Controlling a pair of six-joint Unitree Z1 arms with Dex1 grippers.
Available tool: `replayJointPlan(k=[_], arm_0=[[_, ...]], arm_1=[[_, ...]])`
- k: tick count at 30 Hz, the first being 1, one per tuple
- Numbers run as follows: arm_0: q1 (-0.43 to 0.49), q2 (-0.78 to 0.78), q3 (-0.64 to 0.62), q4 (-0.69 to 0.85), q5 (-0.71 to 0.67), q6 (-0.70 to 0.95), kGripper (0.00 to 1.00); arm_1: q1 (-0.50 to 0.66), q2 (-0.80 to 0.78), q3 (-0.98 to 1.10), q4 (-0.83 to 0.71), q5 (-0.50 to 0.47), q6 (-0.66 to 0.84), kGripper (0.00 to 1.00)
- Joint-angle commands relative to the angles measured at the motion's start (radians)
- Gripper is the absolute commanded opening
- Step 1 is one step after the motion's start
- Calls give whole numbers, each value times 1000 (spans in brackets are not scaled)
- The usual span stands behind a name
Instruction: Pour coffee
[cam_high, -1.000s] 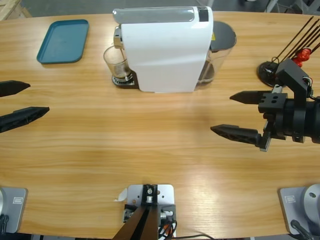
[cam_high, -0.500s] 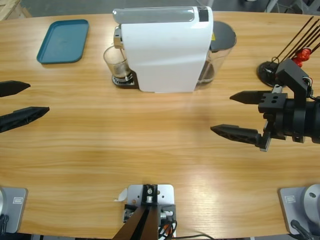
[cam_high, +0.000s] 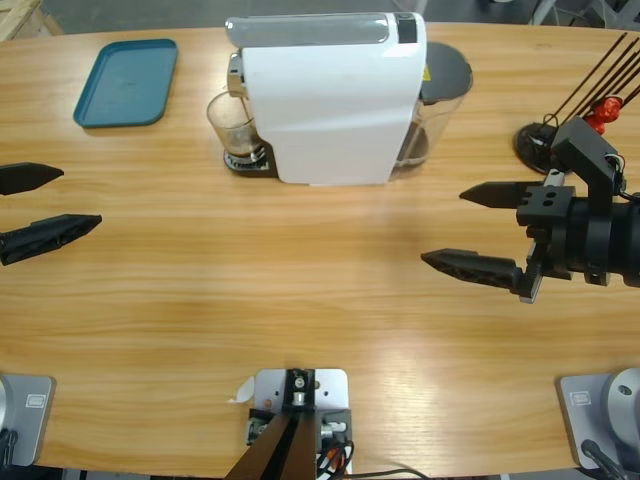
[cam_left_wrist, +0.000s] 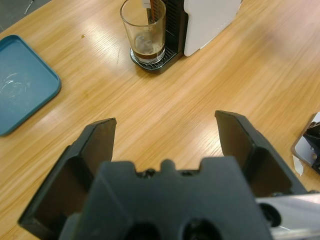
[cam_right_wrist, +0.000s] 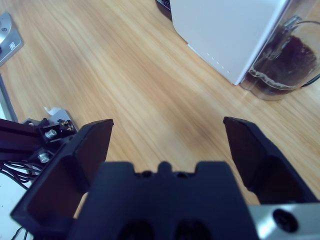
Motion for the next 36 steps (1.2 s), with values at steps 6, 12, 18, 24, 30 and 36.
replayJointPlan(k=[6, 12, 18, 24, 30, 36], arm_0=[[-4, 26, 31, -10, 17, -9, 858], [-4, 29, 31, -10, 18, -9, 858], [-4, 30, 31, -11, 18, -9, 858], [-4, 34, 29, -11, 17, -9, 858], [-4, 38, 16, -10, 25, -37, 858], [-4, 49, -65, -10, 40, -34, 858]], arm_1=[[10, 17, 25, -15, -15, 13, 1000], [10, 17, 25, -15, -15, 13, 1000], [10, 18, 25, -15, -15, 14, 1000], [10, 16, 24, -15, -24, 28, 1000], [10, -42, 22, -9, -115, 82, 1000], [10, -89, 12, 12, -181, 126, 1000]])
